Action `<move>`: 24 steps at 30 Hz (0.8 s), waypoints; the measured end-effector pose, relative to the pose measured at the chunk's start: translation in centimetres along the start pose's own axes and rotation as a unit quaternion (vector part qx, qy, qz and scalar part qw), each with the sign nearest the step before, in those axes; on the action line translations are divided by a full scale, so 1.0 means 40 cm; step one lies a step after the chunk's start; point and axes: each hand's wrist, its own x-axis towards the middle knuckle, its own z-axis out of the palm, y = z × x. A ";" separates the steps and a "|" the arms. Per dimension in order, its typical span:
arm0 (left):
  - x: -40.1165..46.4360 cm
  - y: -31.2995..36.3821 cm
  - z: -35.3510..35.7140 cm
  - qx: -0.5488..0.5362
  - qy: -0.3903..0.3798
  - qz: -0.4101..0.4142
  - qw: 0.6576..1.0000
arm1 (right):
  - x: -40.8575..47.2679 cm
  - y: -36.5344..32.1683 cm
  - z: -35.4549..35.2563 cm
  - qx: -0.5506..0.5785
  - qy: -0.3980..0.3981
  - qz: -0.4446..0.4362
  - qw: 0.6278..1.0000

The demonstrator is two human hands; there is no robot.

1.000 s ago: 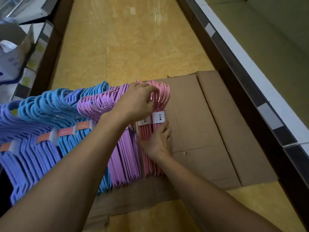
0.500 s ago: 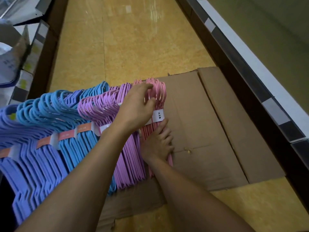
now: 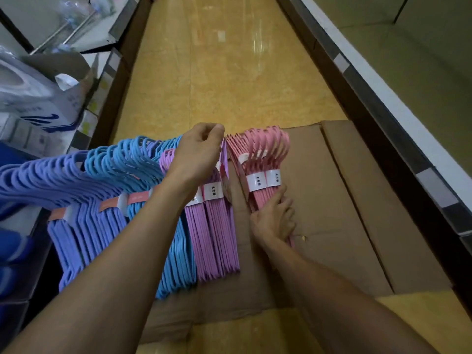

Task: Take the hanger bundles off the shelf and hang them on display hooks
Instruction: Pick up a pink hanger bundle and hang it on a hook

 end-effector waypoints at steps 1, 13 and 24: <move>-0.001 0.005 0.000 -0.010 -0.005 -0.010 1.000 | 0.008 0.012 -0.016 0.004 0.010 0.000 1.000; -0.019 0.055 0.076 -0.080 -0.035 -0.044 0.995 | 0.074 0.051 -0.255 0.074 0.006 -0.086 0.994; 0.030 0.091 0.038 -0.273 0.042 -0.143 0.950 | 0.098 0.034 -0.495 0.238 -0.097 -0.267 0.929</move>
